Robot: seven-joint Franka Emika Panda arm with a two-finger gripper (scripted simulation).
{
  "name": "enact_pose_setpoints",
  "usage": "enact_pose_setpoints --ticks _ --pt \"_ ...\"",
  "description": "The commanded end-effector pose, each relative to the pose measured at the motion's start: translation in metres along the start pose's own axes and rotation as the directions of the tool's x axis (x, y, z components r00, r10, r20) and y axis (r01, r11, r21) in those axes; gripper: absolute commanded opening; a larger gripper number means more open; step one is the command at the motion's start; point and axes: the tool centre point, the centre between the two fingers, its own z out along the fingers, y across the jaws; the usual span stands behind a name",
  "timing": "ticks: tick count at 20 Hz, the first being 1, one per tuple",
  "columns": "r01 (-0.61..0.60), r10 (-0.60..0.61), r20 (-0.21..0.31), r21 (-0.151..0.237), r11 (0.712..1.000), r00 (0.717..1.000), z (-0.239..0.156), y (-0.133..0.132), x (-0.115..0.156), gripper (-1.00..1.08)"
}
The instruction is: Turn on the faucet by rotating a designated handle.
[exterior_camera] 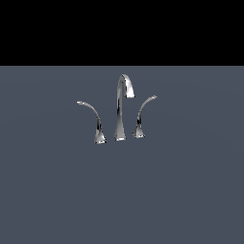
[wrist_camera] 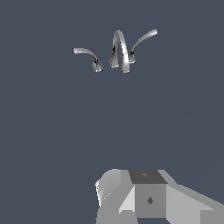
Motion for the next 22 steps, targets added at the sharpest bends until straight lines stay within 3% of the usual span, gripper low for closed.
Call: enact_pose_setpoints --ticks 1,11,22 --pt "0.0 0.0 0.0 0.0 1.0 1.0 0.0 0.0 0.0 -1.0" --pt "-0.061 0.061 0.001 0.001 0.998 0.998 0.015 -0.007 0.017 -1.0" --pt "-0.258 0.258 0.006 0.004 0.966 0.966 0.066 -0.022 0.077 -1.0"
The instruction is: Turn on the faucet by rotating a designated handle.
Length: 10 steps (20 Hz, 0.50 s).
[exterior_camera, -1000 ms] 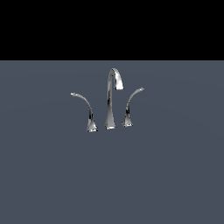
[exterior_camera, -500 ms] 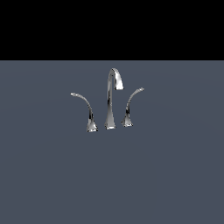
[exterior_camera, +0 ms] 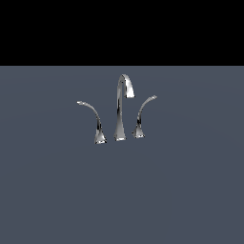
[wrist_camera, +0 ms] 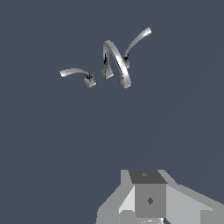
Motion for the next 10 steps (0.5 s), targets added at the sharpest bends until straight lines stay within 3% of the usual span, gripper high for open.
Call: enact_pose_setpoints --ticks 1,10 --pt "-0.057 0.057 0.001 0.001 0.998 0.998 0.015 -0.007 0.016 -1.0" --pt "-0.26 0.26 0.006 0.004 0.966 0.965 0.067 -0.022 0.078 -1.0"
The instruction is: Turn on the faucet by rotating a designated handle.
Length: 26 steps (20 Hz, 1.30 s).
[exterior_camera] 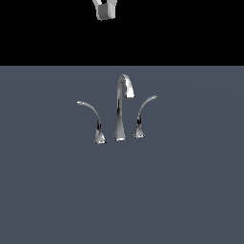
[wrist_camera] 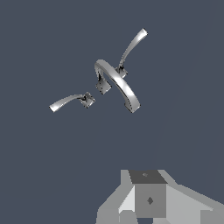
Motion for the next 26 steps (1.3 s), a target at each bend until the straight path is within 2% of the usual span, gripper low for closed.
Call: enact_pose_setpoints --ticks 1,8,14,20,26 --pt "-0.057 0.057 0.001 0.002 0.998 0.998 0.014 -0.007 0.016 -1.0" --pt "-0.208 0.208 0.004 0.003 0.978 0.978 0.053 -0.019 0.063 -1.0" --pt "-0.336 0.336 0.006 0.002 0.942 0.942 0.085 -0.023 0.104 -1.0" --pt "-0.462 0.462 0.007 0.001 0.887 0.887 0.119 -0.021 0.148 -1.0" --pt "-0.584 0.584 0.007 -0.002 0.812 0.812 0.154 -0.013 0.193 -1.0"
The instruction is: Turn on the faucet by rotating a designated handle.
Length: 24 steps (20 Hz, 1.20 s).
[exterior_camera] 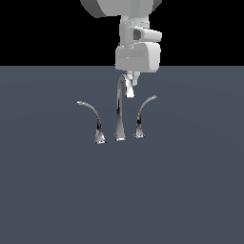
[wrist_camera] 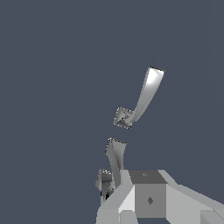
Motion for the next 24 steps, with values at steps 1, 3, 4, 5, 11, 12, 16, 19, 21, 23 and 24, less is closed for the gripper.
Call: enact_pose_setpoints --ticks 1,3,4,5,11,12,16,19,21,23,24 --pt "-0.06 0.06 -0.001 0.0 0.998 0.998 0.014 -0.006 0.018 -1.0" --pt "-0.103 0.103 0.0 0.0 0.995 0.995 0.025 -0.01 0.032 -1.0" --pt "-0.123 0.123 0.0 0.0 0.992 0.992 0.029 -0.012 0.038 -1.0" --pt "-0.142 0.142 0.0 0.0 0.99 0.99 0.033 -0.013 0.044 -1.0" --pt "-0.229 0.229 0.002 0.0 0.974 0.974 0.054 -0.018 0.072 -1.0" --pt "-0.239 0.239 0.002 0.0 0.971 0.971 0.056 -0.018 0.075 -1.0" --pt "-0.268 0.268 0.003 0.0 0.963 0.963 0.063 -0.019 0.085 -1.0" --pt "-0.278 0.278 0.004 0.001 0.961 0.961 0.064 -0.02 0.088 -1.0" --pt "-0.278 0.278 0.004 0.001 0.961 0.961 0.064 -0.02 0.089 -1.0" --pt "-0.273 0.273 0.004 0.001 0.962 0.962 0.063 -0.019 0.087 -1.0" --pt "-0.272 0.272 0.004 0.001 0.962 0.962 0.063 -0.019 0.087 -1.0"
